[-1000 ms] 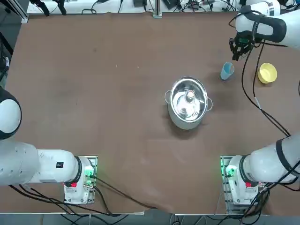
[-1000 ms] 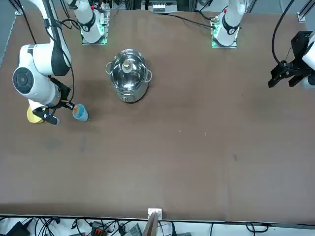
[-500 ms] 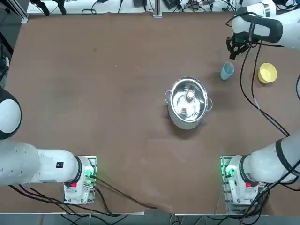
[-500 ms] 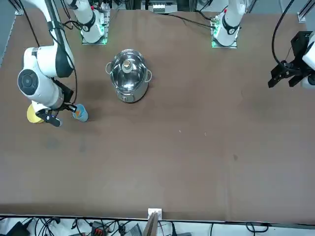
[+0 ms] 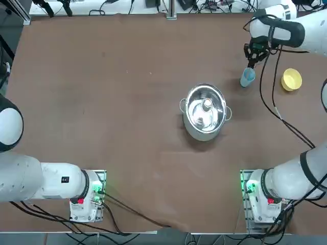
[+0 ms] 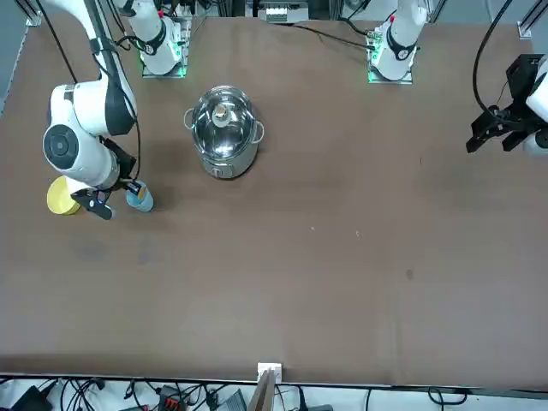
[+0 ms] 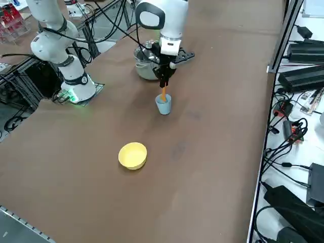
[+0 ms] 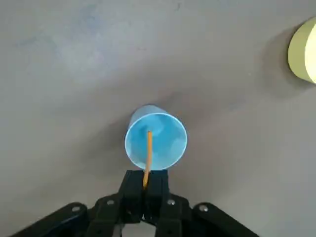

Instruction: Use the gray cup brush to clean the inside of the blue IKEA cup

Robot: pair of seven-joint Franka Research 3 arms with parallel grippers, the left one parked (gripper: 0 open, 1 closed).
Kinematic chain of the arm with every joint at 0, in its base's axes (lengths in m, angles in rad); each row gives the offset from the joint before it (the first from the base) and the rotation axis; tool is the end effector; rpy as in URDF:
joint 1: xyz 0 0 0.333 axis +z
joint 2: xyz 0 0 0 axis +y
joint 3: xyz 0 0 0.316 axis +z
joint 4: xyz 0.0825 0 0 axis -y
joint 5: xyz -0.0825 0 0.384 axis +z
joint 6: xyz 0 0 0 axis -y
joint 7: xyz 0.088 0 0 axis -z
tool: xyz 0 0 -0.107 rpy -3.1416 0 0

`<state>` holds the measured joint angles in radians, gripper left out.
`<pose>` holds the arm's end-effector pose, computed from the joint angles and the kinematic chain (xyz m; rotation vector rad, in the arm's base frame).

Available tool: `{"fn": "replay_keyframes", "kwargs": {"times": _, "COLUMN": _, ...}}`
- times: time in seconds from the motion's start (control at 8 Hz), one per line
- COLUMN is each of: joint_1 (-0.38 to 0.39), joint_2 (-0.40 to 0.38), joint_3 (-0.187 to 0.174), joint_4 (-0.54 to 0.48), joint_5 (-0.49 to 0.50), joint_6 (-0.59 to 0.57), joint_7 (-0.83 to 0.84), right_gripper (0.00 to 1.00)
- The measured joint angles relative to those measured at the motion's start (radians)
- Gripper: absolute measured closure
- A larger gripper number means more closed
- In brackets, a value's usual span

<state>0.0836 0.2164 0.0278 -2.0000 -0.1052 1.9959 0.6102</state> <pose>0.5647 0.0563 0.3354 2.9001 -0.6558 -0.2629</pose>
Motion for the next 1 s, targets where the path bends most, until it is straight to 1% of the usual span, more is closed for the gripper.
{"fn": "replay_keyframes", "kwargs": {"times": 0.25, "joint_1": -0.004, "joint_2": 0.000, "joint_3": -0.006, "joint_4": 0.025, "joint_5": 0.006, "joint_6": -0.052, "joint_7": 0.000, "right_gripper": 0.96}}
{"fn": "replay_keyframes", "kwargs": {"times": 0.5, "joint_1": -0.005, "joint_2": 0.001, "joint_3": -0.015, "joint_4": 0.032, "joint_5": 0.002, "joint_6": -0.064, "joint_7": 0.000, "right_gripper": 0.96}}
{"fn": "replay_keyframes", "kwargs": {"times": 0.75, "joint_1": -0.006, "joint_2": 0.014, "joint_3": -0.018, "joint_4": 0.041, "joint_5": -0.041, "joint_6": -0.068, "joint_7": 0.000, "right_gripper": 0.96}}
{"fn": "replay_keyframes", "kwargs": {"times": 1.0, "joint_1": -0.006, "joint_2": 0.041, "joint_3": -0.018, "joint_4": 0.065, "joint_5": -0.059, "joint_6": -0.068, "joint_7": 0.001, "right_gripper": 0.96}}
